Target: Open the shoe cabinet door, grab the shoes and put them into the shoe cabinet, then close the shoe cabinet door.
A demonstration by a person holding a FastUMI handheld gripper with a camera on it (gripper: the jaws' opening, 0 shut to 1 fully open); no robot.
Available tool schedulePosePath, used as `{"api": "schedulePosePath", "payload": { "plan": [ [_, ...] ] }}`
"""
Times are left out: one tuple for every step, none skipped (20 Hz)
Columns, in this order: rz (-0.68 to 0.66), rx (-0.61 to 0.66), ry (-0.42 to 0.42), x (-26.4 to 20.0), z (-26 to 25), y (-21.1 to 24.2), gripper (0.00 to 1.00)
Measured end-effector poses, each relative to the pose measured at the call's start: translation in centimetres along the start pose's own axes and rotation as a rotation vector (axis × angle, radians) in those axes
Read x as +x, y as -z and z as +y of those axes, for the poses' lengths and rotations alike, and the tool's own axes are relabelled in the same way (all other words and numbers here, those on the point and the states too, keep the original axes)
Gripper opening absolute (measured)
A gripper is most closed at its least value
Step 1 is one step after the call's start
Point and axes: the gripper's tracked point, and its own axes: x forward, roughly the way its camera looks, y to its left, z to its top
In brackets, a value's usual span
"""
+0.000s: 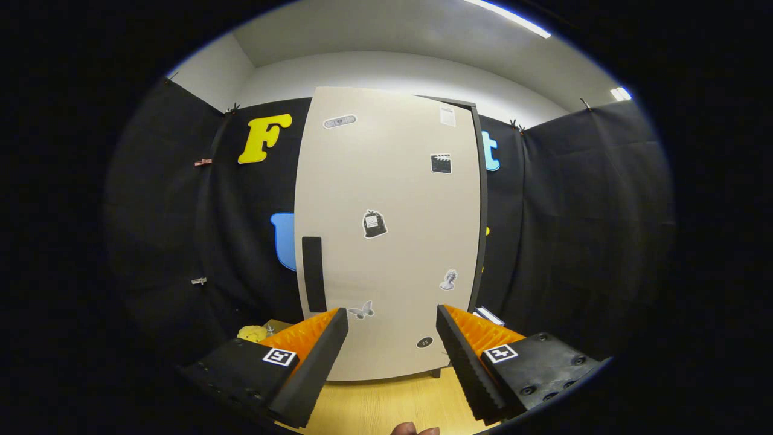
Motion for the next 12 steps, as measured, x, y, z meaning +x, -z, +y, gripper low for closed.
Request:
{"api": "schedulePosePath", "payload": {
  "plan": [
    [0.0,-0.002,0.0,0.02,-0.01,0.01,0.96],
    [-0.001,-0.002,-0.002,-0.05,0.02,0.0,0.96],
    [-0.003,-0.001,-0.001,-0.11,0.07,-0.07,0.96],
    [-0.004,0.0,-0.003,-0.14,0.11,-0.1,0.96],
    [-0.004,-0.001,-0.003,-0.12,0.13,-0.05,0.96],
    [-0.002,-0.001,-0.004,-0.11,0.13,0.0,0.96],
    [-0.003,0.0,-0.006,-0.06,0.17,0.02,0.96],
    [-0.002,-0.001,-0.005,-0.01,0.18,0.0,0.96],
    [-0.003,-0.002,-0.006,-0.07,0.2,0.01,0.96],
    [-0.003,-0.004,-0.004,-0.11,0.15,0.01,0.96],
    [-0.007,-0.003,-0.001,-0.06,0.01,-0.1,0.96],
    [-0.007,0.0,-0.002,0.0,-0.01,-0.13,0.96]
  ]
}}
